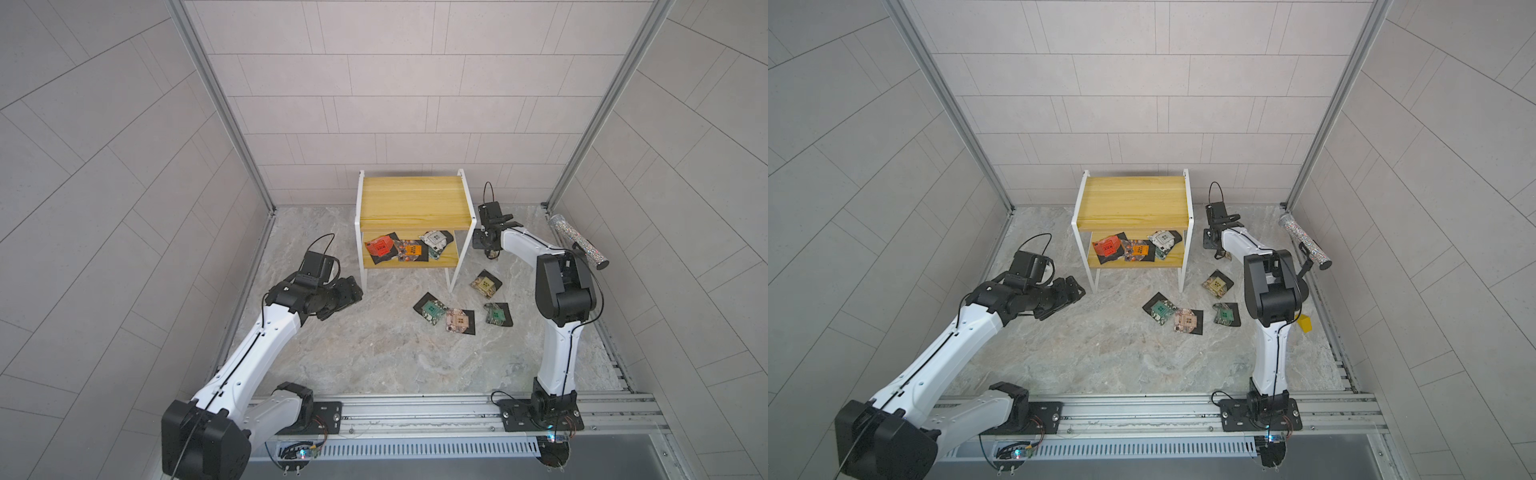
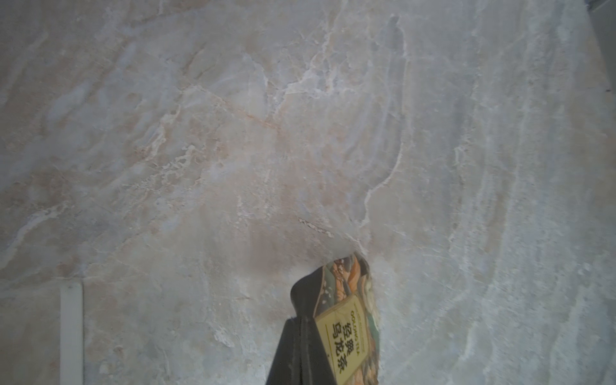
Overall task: Remove the tea bags from the shelf
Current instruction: Place the tea bag at the center of the board.
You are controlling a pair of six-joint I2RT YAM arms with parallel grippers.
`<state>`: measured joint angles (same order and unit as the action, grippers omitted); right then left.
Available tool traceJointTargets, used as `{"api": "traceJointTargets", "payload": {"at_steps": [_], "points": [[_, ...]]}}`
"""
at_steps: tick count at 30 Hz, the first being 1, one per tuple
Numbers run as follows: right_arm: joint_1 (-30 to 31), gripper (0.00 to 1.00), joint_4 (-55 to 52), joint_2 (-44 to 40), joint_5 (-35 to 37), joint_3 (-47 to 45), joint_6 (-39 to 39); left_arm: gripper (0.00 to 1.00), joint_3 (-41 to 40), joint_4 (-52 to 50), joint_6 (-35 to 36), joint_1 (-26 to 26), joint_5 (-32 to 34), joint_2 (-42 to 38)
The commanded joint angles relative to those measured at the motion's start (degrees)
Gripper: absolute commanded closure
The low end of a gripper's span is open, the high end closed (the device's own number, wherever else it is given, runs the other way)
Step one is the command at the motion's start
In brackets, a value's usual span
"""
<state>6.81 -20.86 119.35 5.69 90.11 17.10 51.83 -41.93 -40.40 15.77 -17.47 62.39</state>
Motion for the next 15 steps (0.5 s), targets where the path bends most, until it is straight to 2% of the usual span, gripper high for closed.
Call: {"api": "traceJointTargets", "payload": {"at_steps": [1,6,12,15], "points": [[0.18,0.98,-1.18,1.84,-2.38,2.45,1.49,0.16,0.99,-1.32,0.94,-0.37,1.27,0.34],[0.32,0.92,-1.26,2.68,-4.77,3.23,2.76,0.16,0.75,-1.48,0.63,-0.35,1.00,0.71],[0.60,0.71,-1.90,2.96,-5.87,3.33,3.52,0.16,0.72,-1.38,0.60,-0.39,0.65,1.06],[0.77,0.65,-2.51,2.52,-6.57,3.67,3.56,0.16,0.60,-1.36,0.59,-0.32,0.43,0.97]]}}
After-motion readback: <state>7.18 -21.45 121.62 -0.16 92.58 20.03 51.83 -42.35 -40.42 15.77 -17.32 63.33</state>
